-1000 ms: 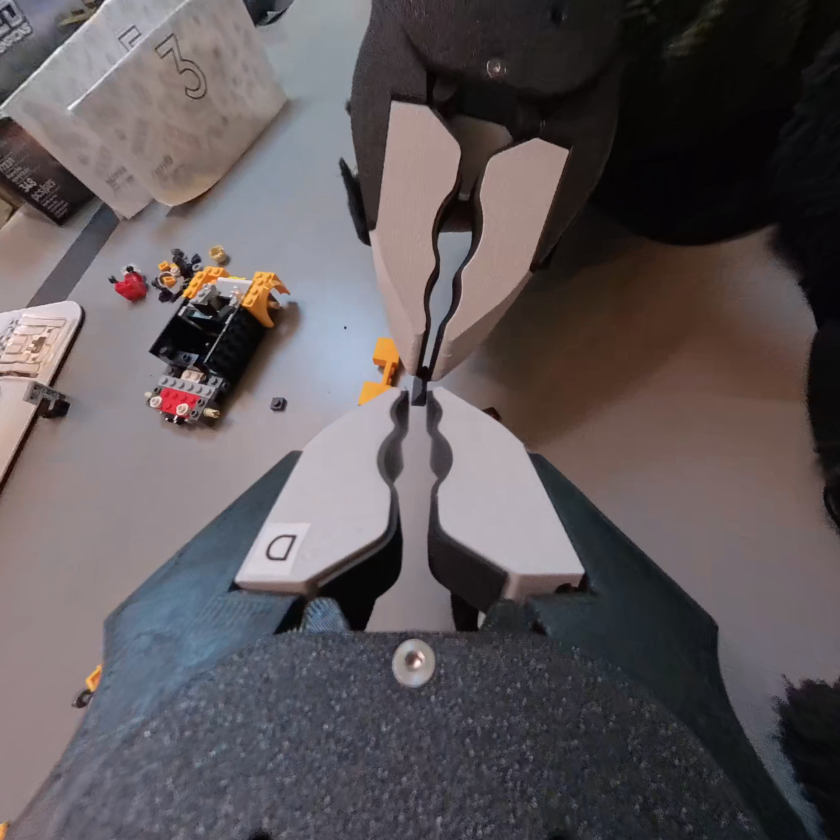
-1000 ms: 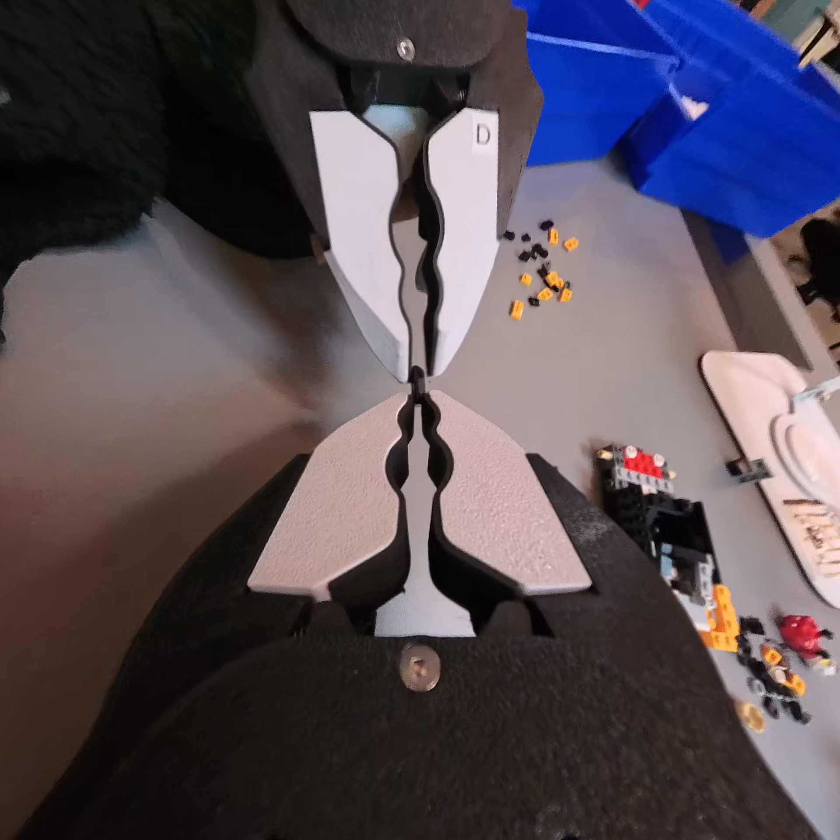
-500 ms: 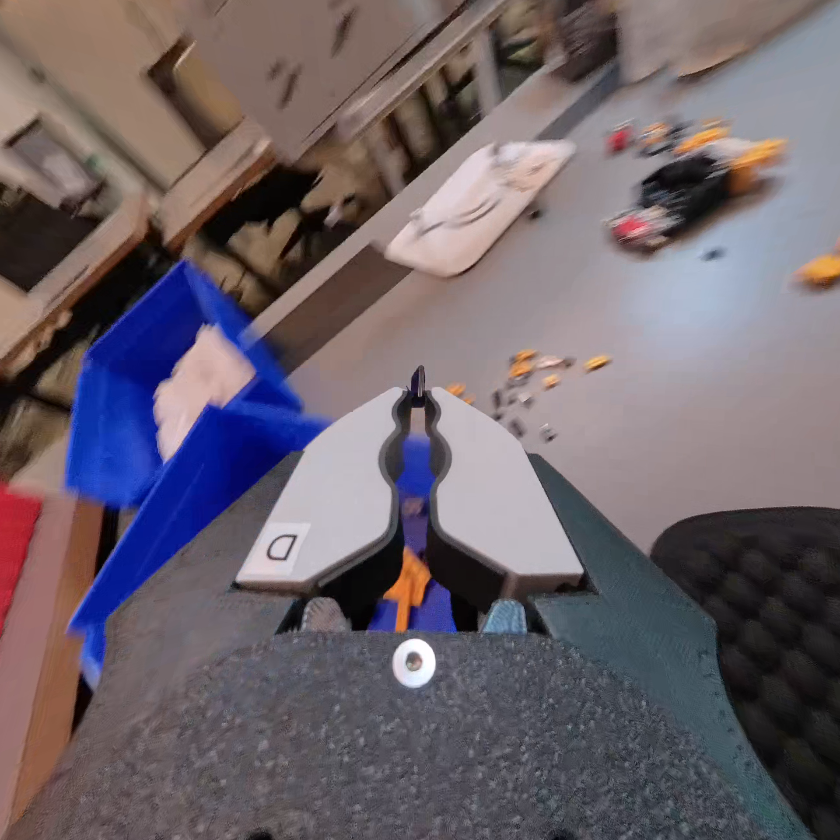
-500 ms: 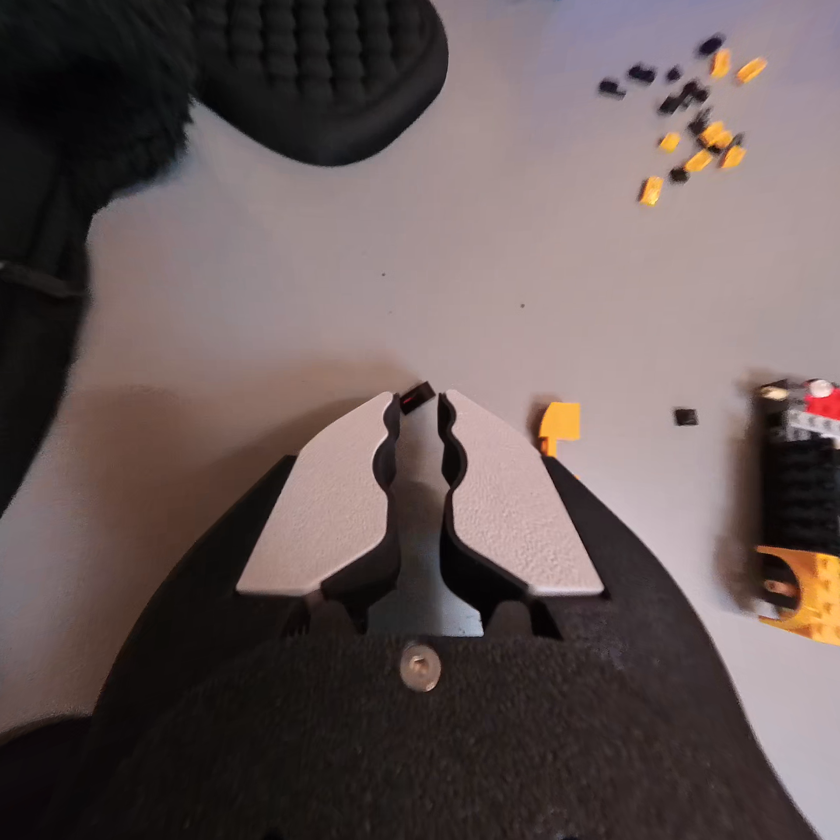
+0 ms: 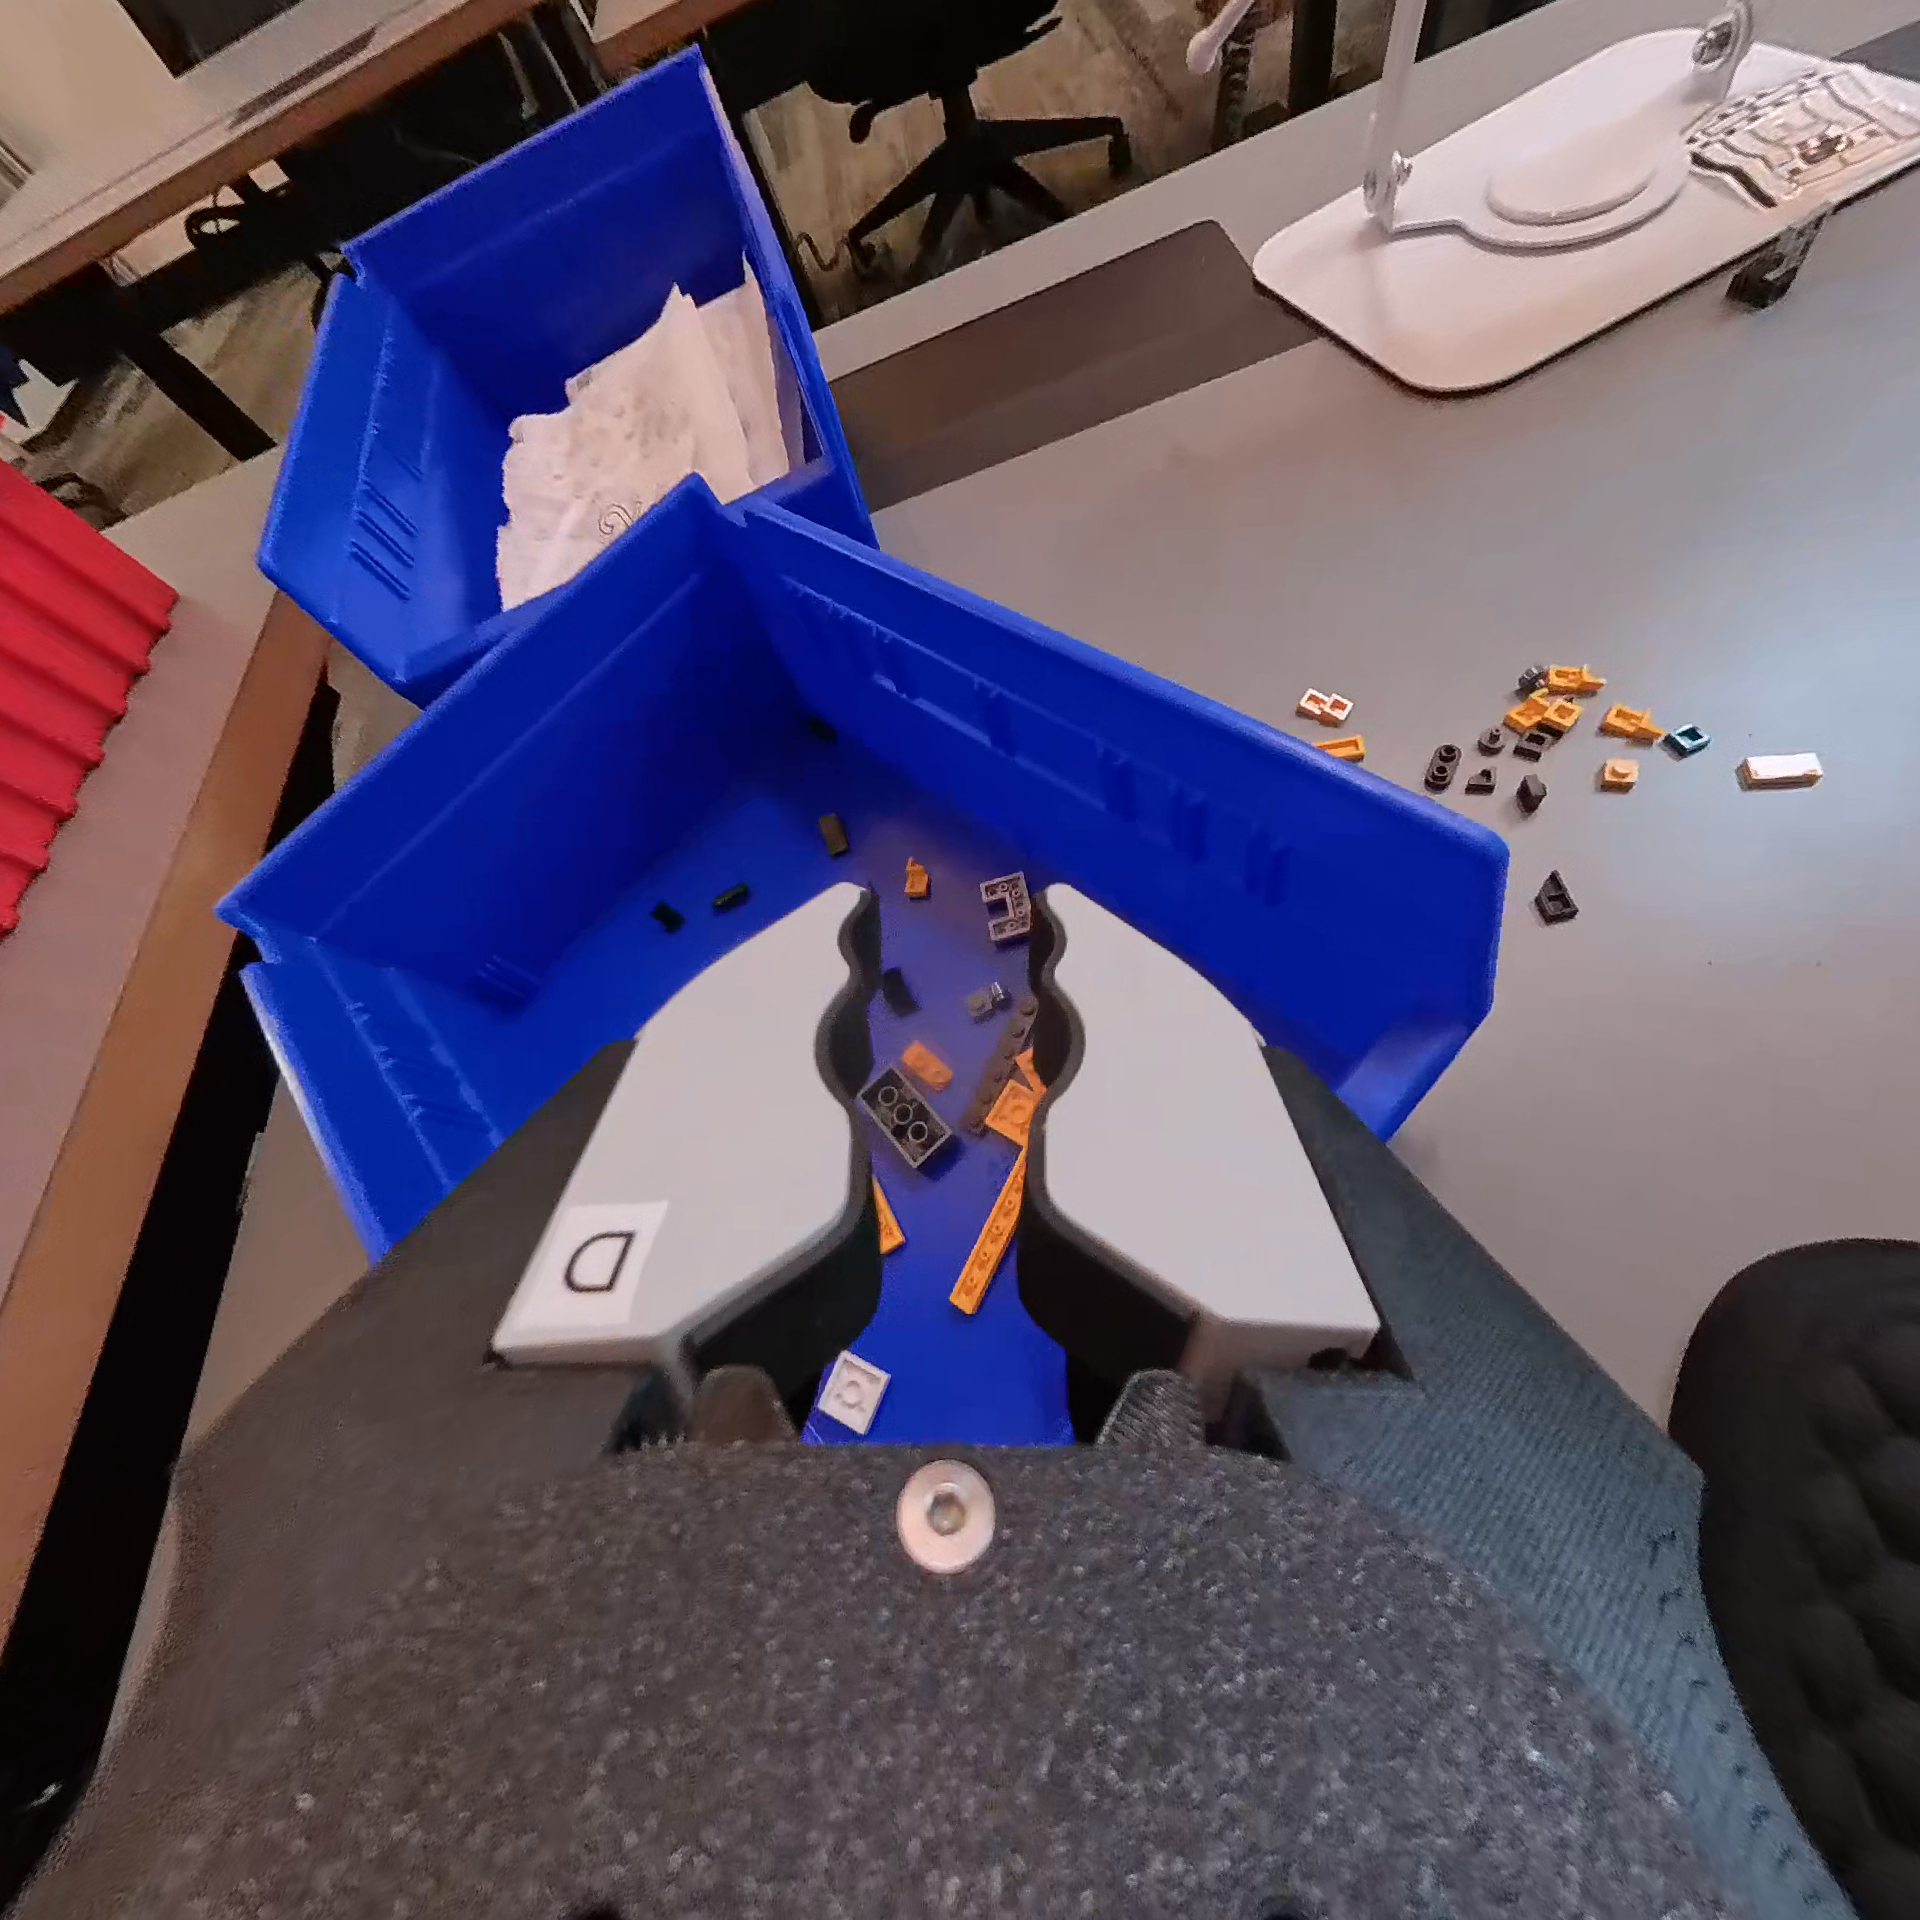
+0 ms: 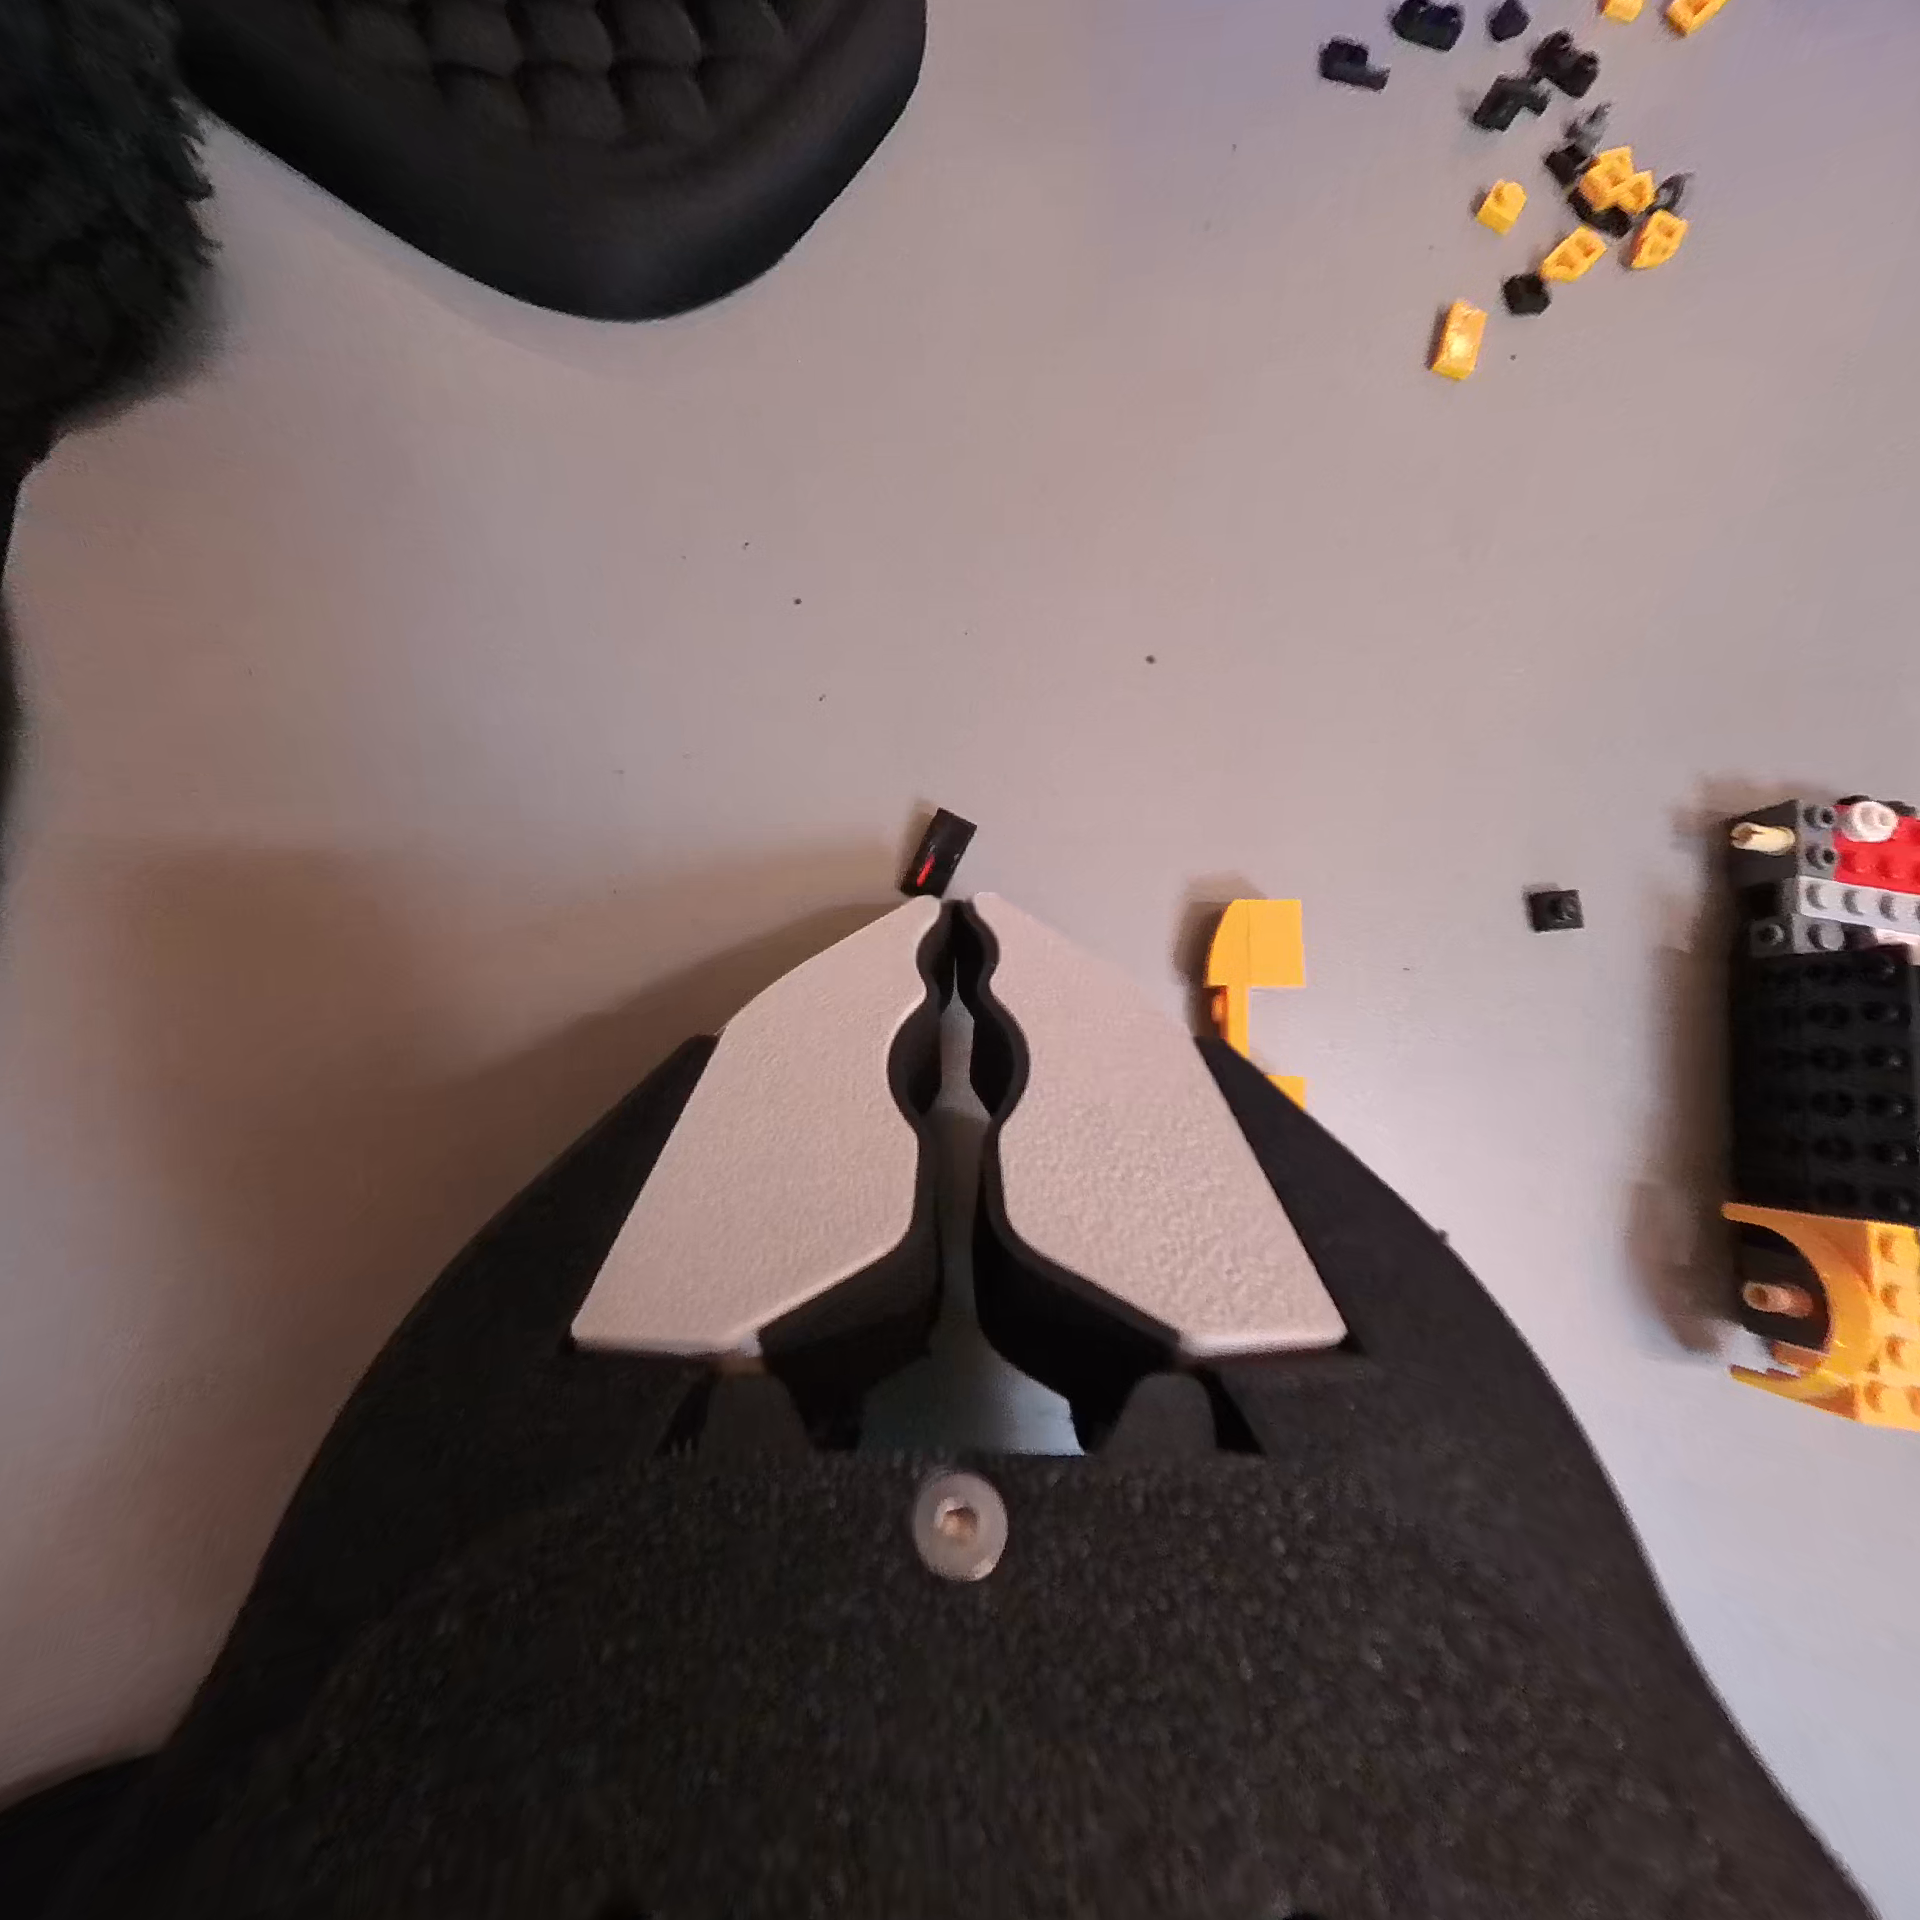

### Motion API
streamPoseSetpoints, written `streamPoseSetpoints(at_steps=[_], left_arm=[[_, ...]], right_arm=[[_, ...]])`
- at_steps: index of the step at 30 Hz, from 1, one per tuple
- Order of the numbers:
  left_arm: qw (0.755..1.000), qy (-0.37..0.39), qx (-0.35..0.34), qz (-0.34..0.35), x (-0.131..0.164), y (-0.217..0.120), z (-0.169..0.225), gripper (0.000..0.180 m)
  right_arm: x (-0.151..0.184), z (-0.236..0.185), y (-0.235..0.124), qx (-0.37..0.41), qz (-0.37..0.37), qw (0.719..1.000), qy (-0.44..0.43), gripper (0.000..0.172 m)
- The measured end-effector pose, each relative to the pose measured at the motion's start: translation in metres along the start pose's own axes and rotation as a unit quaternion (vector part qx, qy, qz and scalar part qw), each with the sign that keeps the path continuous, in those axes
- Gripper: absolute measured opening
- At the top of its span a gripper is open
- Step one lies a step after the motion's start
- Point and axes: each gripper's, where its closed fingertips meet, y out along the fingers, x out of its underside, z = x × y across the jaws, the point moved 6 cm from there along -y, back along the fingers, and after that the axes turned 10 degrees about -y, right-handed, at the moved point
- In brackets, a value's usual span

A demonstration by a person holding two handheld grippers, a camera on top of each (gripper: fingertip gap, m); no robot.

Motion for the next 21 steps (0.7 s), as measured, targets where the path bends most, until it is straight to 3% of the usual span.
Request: streamPoseSetpoints(at_steps=[5, 9, 14, 18, 21], left_arm=[[0.999, 0.004, 0.017, 0.027, -0.008, -0.005, 0.008, 0.031], [0.985, 0.05, 0.141, 0.087, -0.023, -0.019, 0.056, 0.015], [0.931, 0.145, 0.319, 0.104, -0.026, -0.021, 0.144, 0.009], [0.87, 0.191, 0.452, 0.04, -0.007, -0.009, 0.213, 0.016], [0.837, 0.247, 0.488, -0.01, 0.015, 0.003, 0.252, 0.023]], right_arm=[[-0.001, 0.005, -0.01, 0.006, 0.027, 1.0, 0.013, 0.0], [-0.001, -0.001, -0.003, -0.018, 0.014, 1.0, 0.015, 0.02], [-0.004, 0.0, 0.008, -0.008, -0.008, 1.0, 0.019, 0.015], [-0.004, 0.0, 0.007, -0.006, -0.001, 1.0, 0.01, 0.006], [-0.008, 0.001, -0.001, 0.0, 0.037, 0.999, 0.012, 0.006]])
